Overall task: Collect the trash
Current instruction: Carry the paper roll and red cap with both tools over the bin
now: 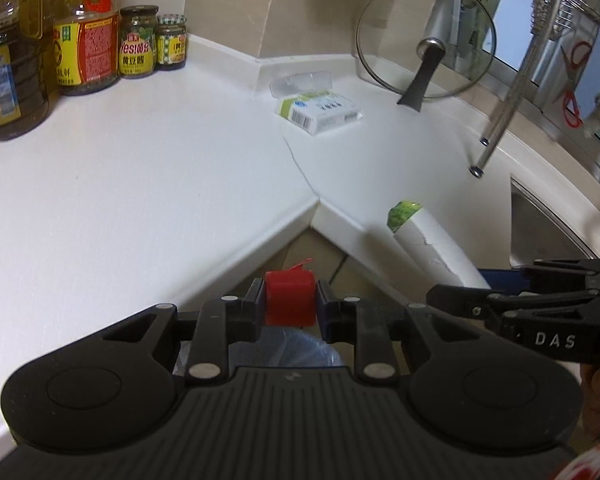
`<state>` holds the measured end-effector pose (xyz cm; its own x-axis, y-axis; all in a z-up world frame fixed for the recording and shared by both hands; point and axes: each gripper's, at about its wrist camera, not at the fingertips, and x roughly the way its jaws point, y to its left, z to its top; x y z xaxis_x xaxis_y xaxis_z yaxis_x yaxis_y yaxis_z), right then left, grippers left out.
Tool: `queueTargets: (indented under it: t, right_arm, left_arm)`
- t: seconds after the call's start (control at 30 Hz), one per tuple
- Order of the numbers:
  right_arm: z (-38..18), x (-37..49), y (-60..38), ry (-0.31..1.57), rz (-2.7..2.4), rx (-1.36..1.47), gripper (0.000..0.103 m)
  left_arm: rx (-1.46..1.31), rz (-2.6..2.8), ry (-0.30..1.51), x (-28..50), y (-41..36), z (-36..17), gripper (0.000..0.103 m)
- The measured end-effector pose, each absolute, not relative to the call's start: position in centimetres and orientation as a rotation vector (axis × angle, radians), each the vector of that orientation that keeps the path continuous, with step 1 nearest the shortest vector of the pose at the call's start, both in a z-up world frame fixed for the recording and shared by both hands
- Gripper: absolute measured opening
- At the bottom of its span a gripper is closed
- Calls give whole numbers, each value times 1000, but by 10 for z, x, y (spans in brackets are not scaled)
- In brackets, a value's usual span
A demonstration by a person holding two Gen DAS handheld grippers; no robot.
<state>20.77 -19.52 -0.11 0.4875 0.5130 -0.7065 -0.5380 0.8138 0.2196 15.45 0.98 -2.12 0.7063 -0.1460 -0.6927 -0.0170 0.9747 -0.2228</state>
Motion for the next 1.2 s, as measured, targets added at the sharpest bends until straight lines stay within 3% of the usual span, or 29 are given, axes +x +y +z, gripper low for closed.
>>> queueTargets:
  t: [0.47,1.2]
  right_arm:
    - [-31,166,-182,910,600,-34,44]
    - [-138,207,-187,1056,716,-125,44]
  left_arm:
    - [-232,-67,835,109,25,-45,23]
    - [-357,162,1026,127,8,-145,23]
